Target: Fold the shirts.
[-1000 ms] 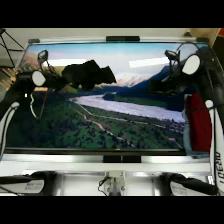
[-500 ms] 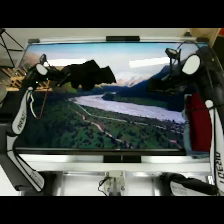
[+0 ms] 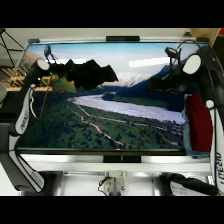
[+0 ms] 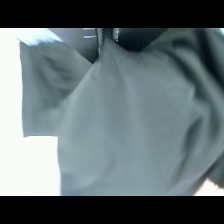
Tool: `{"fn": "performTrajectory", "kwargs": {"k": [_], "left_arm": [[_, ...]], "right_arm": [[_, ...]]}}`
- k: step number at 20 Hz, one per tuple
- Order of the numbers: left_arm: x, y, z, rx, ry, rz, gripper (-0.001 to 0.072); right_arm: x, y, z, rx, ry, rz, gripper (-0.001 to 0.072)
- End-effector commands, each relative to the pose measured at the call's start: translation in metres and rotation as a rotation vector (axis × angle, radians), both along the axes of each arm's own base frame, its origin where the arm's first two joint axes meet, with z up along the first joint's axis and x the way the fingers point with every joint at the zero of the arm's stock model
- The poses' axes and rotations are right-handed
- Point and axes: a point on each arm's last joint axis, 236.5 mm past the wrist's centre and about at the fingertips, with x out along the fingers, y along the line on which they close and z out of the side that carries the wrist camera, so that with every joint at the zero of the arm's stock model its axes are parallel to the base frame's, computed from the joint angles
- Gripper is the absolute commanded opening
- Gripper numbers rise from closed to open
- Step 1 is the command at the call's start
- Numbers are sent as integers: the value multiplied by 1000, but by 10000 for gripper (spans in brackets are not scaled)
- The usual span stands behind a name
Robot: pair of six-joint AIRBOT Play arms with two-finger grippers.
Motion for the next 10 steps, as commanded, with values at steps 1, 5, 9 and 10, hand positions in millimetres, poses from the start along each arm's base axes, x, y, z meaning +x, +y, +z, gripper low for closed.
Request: {"fn": "performTrajectory", "kwargs": {"k": [1,5,9,10], "left_arm": [[-47,-37,164,129,-299,-247,29],[-182,-84,366,170,-692,-344,30],[-279,-127,398,157,-749,-453,29],[-290,-142,377,157,-678,-502,29]], "right_arm": [[-11,-18,24,-86,-26,54,634],[-24,-79,136,-300,-274,-43,634],[-77,-110,241,-332,-551,-168,634],[-95,-112,253,-314,-577,-188,634]]}}
